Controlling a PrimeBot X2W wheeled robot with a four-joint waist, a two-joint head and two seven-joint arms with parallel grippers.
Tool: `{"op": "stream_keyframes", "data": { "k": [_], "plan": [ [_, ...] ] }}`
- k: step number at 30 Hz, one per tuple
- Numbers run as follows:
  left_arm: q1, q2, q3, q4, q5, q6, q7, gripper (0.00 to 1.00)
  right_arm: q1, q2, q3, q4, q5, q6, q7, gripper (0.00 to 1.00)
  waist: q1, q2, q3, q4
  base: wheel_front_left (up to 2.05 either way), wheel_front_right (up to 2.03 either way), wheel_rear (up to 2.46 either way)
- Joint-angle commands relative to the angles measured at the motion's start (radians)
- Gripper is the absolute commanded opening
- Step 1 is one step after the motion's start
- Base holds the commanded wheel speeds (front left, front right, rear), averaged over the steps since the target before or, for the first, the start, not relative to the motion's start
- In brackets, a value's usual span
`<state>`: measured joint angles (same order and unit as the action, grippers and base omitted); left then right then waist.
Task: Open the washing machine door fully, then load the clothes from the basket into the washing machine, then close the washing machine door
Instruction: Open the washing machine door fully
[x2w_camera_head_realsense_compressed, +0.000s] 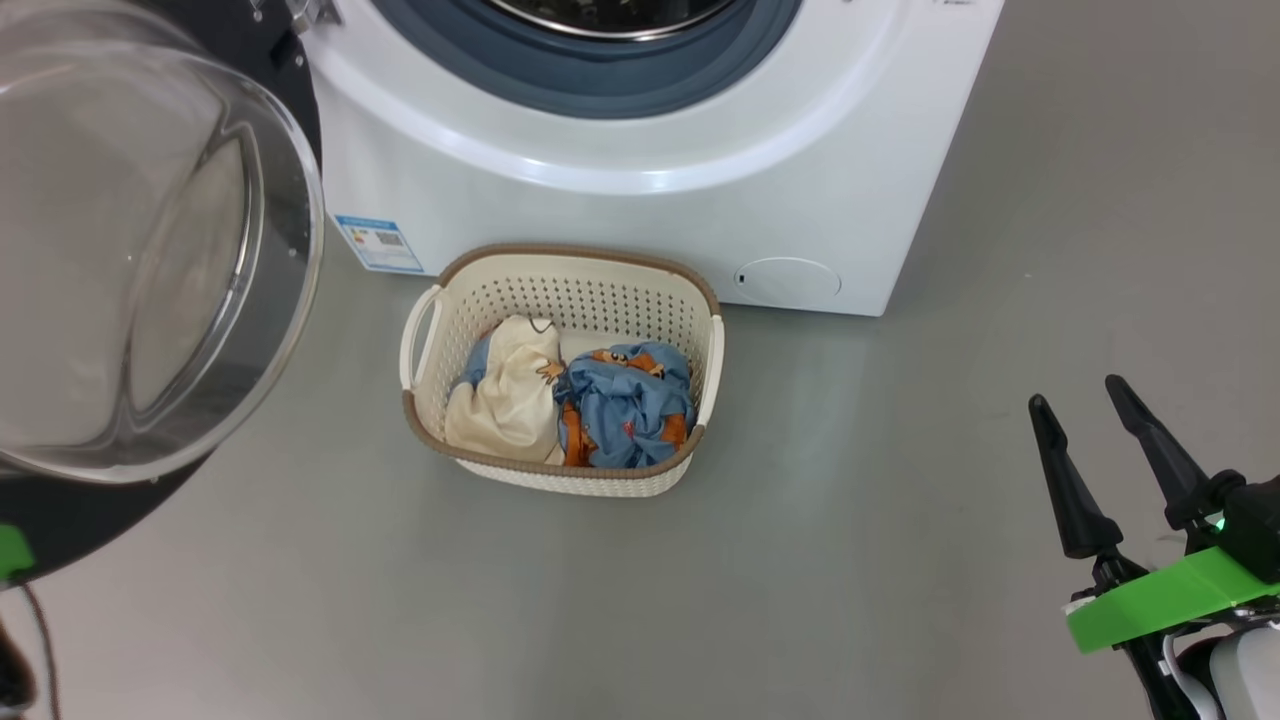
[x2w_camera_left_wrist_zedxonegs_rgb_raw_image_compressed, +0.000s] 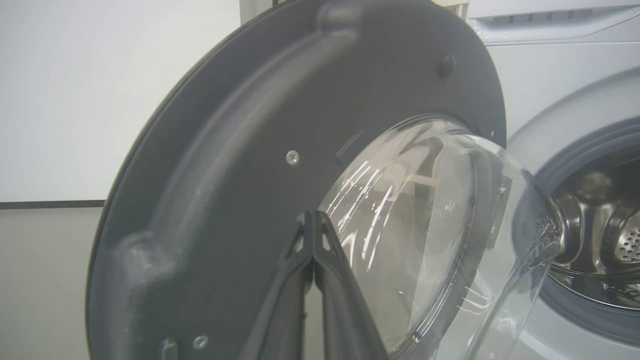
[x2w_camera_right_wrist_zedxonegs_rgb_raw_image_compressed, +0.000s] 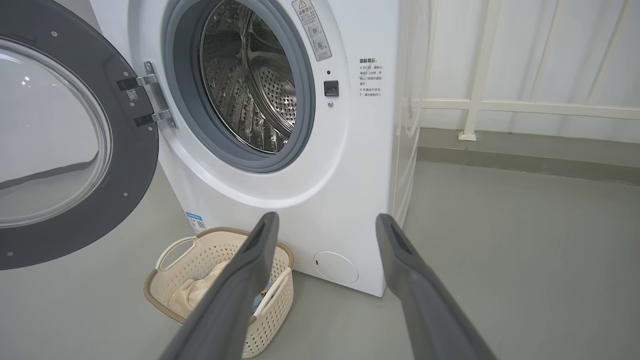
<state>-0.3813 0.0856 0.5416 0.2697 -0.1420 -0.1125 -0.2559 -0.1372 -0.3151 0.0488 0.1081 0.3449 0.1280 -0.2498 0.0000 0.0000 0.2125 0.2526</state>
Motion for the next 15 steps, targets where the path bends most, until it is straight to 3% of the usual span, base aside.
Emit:
{"op": "stream_keyframes", "data": {
  "k": [1, 8, 15],
  "plan": [
    [0.016, 0.032, 0.004, -0.056, 0.016, -0.005, -0.006, 0.00, 0.019, -0.009, 0.020, -0.022, 0.007, 0.003, -0.012, 1.00, 0.0000, 0.0000, -0.012, -0.009, 0.00, 0.00, 0.00],
    [0.079, -0.018, -0.119, -0.211, 0.055, -0.012, -0.006, 0.00, 0.020, 0.007, 0.022, -0.028, 0.006, 0.003, -0.012, 1.00, 0.0000, 0.0000, -0.030, -0.039, 0.00, 0.00, 0.00],
    [0.151, -0.032, -0.208, -0.287, 0.056, -0.006, -0.006, 0.00, 0.016, 0.027, 0.030, -0.034, 0.005, 0.003, -0.012, 1.00, 0.0000, 0.0000, -0.047, -0.090, 0.00, 0.00, 0.00]
  ]
}}
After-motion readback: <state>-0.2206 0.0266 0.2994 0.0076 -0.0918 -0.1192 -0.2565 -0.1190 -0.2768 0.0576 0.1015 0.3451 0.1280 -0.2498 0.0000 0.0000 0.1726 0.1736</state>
